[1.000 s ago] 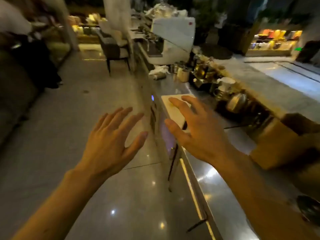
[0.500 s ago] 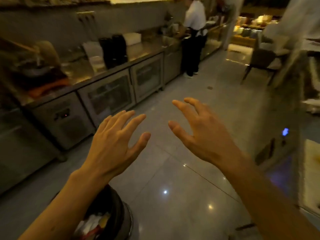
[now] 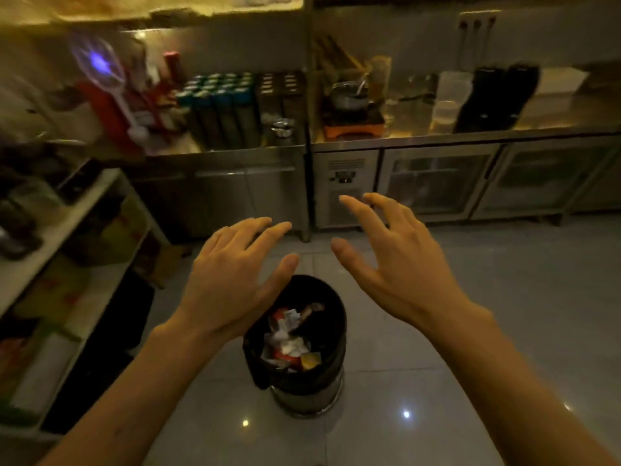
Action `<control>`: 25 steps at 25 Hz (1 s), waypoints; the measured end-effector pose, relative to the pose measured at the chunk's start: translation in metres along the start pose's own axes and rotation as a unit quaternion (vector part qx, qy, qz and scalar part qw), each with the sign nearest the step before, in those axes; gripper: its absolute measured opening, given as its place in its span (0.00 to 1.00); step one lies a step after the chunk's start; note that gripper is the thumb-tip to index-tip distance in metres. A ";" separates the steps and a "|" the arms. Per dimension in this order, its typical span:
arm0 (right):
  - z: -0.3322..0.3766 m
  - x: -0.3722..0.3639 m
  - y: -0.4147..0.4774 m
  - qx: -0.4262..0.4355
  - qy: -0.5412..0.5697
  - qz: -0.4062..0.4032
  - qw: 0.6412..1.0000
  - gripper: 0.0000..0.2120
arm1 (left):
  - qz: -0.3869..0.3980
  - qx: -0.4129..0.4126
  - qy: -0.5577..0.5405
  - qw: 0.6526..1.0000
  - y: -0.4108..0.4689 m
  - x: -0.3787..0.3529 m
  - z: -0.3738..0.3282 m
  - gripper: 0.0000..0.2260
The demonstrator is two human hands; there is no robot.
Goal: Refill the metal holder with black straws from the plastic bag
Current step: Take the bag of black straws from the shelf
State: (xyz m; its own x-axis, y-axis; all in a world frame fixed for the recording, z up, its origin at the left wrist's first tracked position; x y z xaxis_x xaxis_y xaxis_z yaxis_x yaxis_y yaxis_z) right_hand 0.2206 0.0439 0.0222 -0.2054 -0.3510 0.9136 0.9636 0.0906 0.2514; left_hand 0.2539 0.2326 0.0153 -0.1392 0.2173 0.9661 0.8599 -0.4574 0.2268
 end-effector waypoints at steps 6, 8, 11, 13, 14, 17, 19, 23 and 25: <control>0.106 -0.044 0.065 0.113 0.011 0.031 0.993 0.30 | -0.042 0.090 0.002 0.995 -0.039 0.034 0.108 0.27; 0.142 -0.059 0.088 0.130 0.005 0.030 0.991 0.29 | -0.057 0.104 0.002 0.993 -0.043 0.044 0.151 0.27; 0.195 -0.079 0.125 0.134 -0.016 0.009 0.991 0.29 | -0.067 0.093 -0.003 0.993 -0.043 0.057 0.217 0.29; 0.235 -0.095 0.152 0.131 -0.020 0.002 0.991 0.28 | -0.079 0.095 -0.013 0.992 -0.044 0.071 0.268 0.29; 0.255 -0.102 0.165 0.136 -0.024 -0.001 0.990 0.28 | -0.087 0.097 -0.017 0.991 -0.044 0.077 0.292 0.29; 0.303 -0.122 0.207 0.134 -0.030 -0.004 0.991 0.27 | -0.100 0.090 -0.021 0.991 -0.037 0.090 0.352 0.29; 0.323 -0.133 0.230 0.130 -0.035 -0.007 0.991 0.27 | -0.111 0.086 -0.024 0.990 -0.028 0.094 0.383 0.28; 0.347 -0.157 0.289 0.130 -0.054 -0.007 0.990 0.27 | -0.116 0.078 -0.039 0.989 0.009 0.088 0.442 0.28; 0.347 -0.165 0.322 0.133 -0.060 -0.012 0.989 0.28 | -0.117 0.068 -0.037 0.990 0.036 0.083 0.463 0.28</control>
State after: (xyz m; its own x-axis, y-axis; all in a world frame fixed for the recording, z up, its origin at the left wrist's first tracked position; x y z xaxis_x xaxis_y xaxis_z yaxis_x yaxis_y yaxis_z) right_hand 0.5052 0.4543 0.0628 -0.2620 -0.2448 0.9335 0.8823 0.3311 0.3345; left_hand 0.5012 0.6334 0.0464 -0.3108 0.3683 0.8762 0.8669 -0.2681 0.4202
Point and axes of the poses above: each hand's wrist, its own y-axis towards the middle knuckle, its own x-axis out of the back of the hand, z = x × y, the point moved 7 cm from there along y, towards the middle knuckle, and after that the axes turned 7 degrees about z, right-handed, at the moved point
